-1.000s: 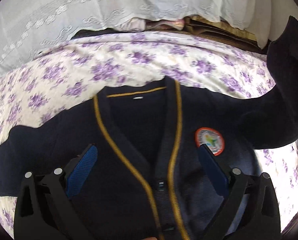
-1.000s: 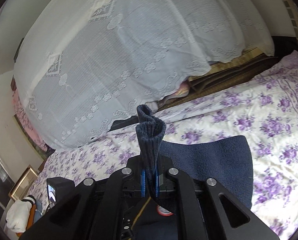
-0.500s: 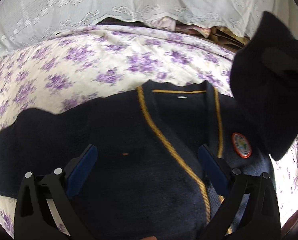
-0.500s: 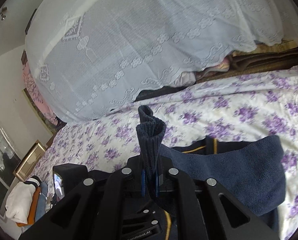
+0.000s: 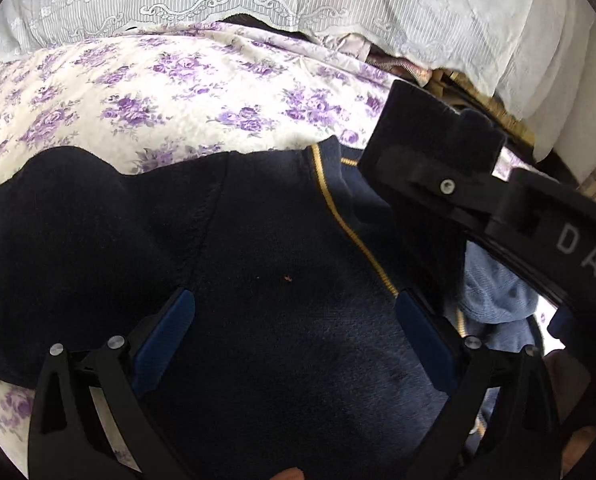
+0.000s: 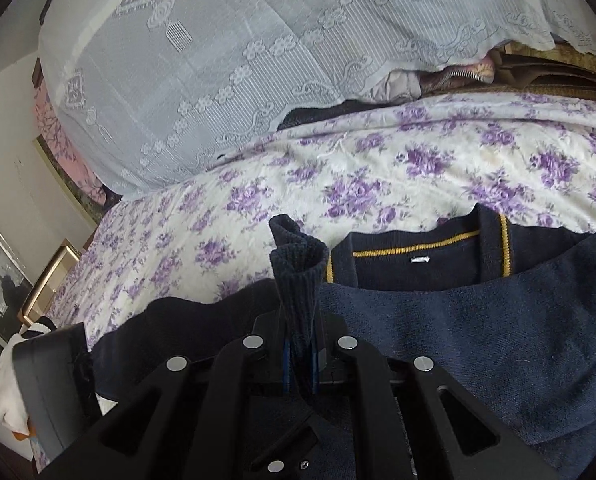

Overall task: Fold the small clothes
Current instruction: 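Carry the sleeve cuff across the cardigan body with the right gripper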

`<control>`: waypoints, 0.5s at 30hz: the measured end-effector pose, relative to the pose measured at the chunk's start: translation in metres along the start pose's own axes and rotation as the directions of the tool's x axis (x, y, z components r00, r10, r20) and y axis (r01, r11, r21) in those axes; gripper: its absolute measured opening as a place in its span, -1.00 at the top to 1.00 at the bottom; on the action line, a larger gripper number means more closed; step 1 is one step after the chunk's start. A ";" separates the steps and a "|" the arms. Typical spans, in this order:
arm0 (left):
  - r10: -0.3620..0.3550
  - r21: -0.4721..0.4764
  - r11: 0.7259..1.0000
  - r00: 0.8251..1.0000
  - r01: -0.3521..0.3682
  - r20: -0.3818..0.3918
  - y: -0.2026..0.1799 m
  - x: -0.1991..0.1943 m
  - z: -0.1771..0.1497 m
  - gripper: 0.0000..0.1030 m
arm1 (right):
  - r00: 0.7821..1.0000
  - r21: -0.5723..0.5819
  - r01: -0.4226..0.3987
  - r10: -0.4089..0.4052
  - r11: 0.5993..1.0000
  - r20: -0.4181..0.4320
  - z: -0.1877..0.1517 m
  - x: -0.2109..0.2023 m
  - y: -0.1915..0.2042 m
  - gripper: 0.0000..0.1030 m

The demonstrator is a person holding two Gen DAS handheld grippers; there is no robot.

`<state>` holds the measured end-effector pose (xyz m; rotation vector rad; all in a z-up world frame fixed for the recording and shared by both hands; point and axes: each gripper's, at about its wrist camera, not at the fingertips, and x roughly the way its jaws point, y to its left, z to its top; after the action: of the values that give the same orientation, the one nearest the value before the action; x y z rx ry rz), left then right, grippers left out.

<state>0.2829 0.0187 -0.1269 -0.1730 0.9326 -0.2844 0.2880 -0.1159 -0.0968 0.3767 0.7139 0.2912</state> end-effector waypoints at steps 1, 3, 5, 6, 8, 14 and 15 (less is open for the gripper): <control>0.001 0.004 1.000 1.000 -0.001 -0.003 0.002 0.000 0.000 -0.90 | 1.000 0.010 -0.017 0.017 1.000 -0.015 0.000 0.002 -0.001 0.85; -0.001 0.007 1.000 1.000 0.001 0.002 0.001 0.000 0.000 -0.91 | 0.997 0.011 -0.054 0.055 0.998 -0.050 0.002 0.005 -0.002 0.76; -0.015 0.012 1.000 1.000 0.015 0.008 0.002 -0.002 0.000 -0.91 | 0.989 0.032 -0.120 0.123 0.992 -0.082 0.004 0.002 -0.004 0.50; -0.021 0.008 1.000 1.000 0.021 0.010 0.002 -0.002 0.000 -0.91 | 0.986 0.043 -0.146 0.149 0.988 -0.080 0.005 -0.002 -0.005 0.19; -0.039 -0.006 0.999 0.999 0.039 0.011 0.005 -0.005 0.000 -0.91 | 0.987 0.026 -0.155 0.157 0.988 -0.045 0.007 -0.021 -0.004 0.11; -0.221 -0.134 0.966 0.975 0.222 0.022 0.016 -0.016 0.001 -0.91 | 0.993 -0.035 -0.066 0.069 0.997 0.096 0.010 -0.096 -0.040 0.13; -0.239 -0.139 0.961 0.971 0.239 0.021 0.015 -0.017 0.001 -0.91 | 0.992 -0.032 -0.036 0.039 0.999 0.120 0.009 -0.108 -0.052 0.13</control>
<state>0.2770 0.0385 -0.1172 -0.4179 0.9289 -0.4414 0.2231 -0.2055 -0.0502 0.3769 0.5840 0.3116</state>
